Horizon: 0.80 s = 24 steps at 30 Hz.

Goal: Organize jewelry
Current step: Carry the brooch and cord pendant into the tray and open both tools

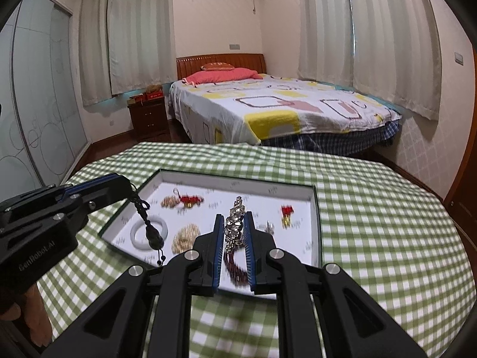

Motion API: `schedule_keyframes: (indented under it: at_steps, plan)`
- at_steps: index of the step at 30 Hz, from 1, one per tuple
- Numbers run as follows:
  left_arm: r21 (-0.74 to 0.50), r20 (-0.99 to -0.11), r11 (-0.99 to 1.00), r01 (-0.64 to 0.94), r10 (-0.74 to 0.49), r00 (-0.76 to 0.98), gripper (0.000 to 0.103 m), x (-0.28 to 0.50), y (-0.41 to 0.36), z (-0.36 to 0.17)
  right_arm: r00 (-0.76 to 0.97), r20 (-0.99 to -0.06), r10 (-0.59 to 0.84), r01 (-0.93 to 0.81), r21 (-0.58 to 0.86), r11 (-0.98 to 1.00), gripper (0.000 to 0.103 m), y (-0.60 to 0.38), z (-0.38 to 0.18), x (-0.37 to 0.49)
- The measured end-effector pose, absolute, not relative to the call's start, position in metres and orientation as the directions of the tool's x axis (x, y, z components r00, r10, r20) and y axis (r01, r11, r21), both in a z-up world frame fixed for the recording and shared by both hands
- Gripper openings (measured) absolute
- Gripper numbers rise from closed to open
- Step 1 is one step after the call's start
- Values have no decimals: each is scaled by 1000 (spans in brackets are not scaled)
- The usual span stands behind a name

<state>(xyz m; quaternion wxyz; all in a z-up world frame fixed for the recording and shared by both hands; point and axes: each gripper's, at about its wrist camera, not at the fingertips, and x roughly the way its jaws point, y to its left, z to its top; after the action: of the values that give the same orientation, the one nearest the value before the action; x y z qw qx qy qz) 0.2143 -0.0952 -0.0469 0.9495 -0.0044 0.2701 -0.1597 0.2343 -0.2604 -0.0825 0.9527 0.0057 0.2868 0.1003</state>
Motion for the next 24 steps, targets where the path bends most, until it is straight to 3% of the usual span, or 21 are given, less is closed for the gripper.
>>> schedule_keyframes:
  at_steps: [12, 24]
  plan:
    - [-50, -466, 955, 292, -281, 839, 7, 261, -103, -36, 834, -513, 203, -195, 72, 978, 14, -255, -72, 279]
    - [-56, -596, 965, 255, -237, 767, 7, 300, -103, -98, 755, -622, 210, -192, 96, 977, 14, -248, -128, 318]
